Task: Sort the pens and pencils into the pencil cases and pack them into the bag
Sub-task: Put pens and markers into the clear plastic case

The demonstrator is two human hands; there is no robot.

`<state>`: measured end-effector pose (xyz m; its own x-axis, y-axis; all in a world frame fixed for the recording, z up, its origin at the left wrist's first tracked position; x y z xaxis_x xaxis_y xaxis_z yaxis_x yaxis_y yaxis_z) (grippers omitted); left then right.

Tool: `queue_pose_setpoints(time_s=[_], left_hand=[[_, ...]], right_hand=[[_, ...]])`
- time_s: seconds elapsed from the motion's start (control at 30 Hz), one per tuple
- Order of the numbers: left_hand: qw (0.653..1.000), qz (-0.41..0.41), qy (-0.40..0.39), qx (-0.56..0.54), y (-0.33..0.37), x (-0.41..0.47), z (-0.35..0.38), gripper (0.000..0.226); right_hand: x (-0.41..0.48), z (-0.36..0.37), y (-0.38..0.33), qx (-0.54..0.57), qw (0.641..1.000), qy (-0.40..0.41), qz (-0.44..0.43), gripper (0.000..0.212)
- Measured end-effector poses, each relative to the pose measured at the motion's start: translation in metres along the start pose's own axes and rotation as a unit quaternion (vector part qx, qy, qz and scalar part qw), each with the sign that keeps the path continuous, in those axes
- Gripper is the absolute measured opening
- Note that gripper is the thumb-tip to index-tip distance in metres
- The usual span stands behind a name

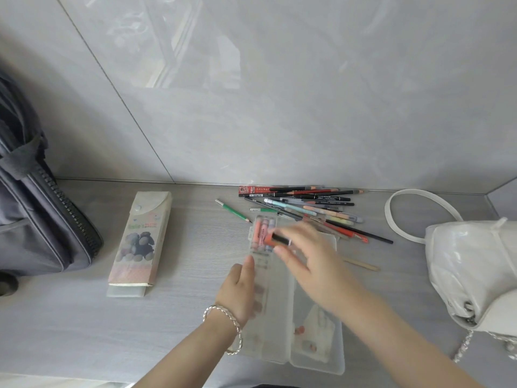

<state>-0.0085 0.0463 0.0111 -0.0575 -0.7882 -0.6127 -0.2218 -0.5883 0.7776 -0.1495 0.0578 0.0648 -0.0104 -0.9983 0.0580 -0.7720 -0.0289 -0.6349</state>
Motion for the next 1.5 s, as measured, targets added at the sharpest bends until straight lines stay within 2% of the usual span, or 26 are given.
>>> queue_pose_setpoints(time_s=[0.17, 0.23, 0.33, 0.43, 0.57, 0.67, 0.87, 1.03, 1.13, 1.2, 1.3, 1.4, 1.5], left_hand=[[0.999, 0.046, 0.016, -0.010, 0.007, -0.004, 0.003, 0.057], [0.999, 0.038, 0.024, -0.007, 0.005, -0.003, 0.002, 0.058], [0.999, 0.004, 0.032, -0.013, -0.003, 0.003, -0.002, 0.064], [1.000, -0.014, 0.024, 0.004, -0.007, 0.005, -0.001, 0.071], [1.000, 0.004, 0.013, 0.012, -0.006, 0.003, 0.003, 0.066], [1.000, 0.019, 0.013, 0.010, -0.003, 0.002, 0.004, 0.060], [0.999, 0.051, 0.004, 0.019, 0.001, 0.001, 0.009, 0.044], [1.000, 0.013, 0.000, 0.022, -0.001, 0.011, 0.006, 0.040], [0.999, 0.012, 0.017, 0.025, -0.002, 0.018, -0.004, 0.037], [0.999, 0.018, 0.034, 0.027, 0.001, 0.022, -0.012, 0.036], [0.998, 0.019, 0.052, 0.019, 0.007, 0.027, -0.023, 0.036], [0.997, 0.025, 0.067, 0.014, 0.011, 0.030, -0.028, 0.036], [0.997, 0.027, 0.067, 0.003, 0.013, 0.032, -0.027, 0.036]], right_hand=[[-0.020, 0.025, -0.012, -0.179, 0.980, 0.075, -0.053, 0.033], [-0.020, 0.032, -0.013, -0.192, 0.979, 0.057, -0.047, 0.036], [-0.024, 0.040, -0.011, -0.195, 0.979, -0.016, -0.062, 0.042], [-0.026, 0.041, -0.009, -0.215, 0.974, -0.034, -0.063, 0.044], [-0.019, 0.038, -0.007, -0.201, 0.978, -0.045, -0.041, 0.042], [-0.014, 0.036, -0.005, -0.174, 0.980, -0.098, -0.021, 0.044], [-0.010, 0.036, -0.002, -0.158, 0.987, -0.006, 0.027, 0.038], [-0.003, 0.030, 0.005, -0.100, 0.992, -0.077, -0.014, 0.036], [0.008, 0.006, 0.047, -0.060, 0.994, -0.030, 0.088, 0.021], [0.016, -0.008, 0.090, -0.097, 0.978, 0.030, 0.182, 0.017], [0.024, -0.015, 0.150, -0.188, 0.940, 0.012, 0.286, 0.020], [0.025, -0.005, 0.180, -0.282, 0.916, -0.070, 0.277, 0.024], [0.027, 0.002, 0.184, -0.313, 0.913, -0.107, 0.240, 0.027]])
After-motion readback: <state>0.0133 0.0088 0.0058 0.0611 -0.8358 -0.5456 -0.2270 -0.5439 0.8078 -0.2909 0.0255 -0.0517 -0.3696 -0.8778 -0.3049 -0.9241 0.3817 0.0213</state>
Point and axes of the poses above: each hand's wrist, its own x-axis towards the middle knuckle, its own z-axis out of the palm, y = z × x, the point moved 4 cm from there along x, towards the middle knuckle, and after that the axes turned 14 degrees about -x, right-handed, at the moved point
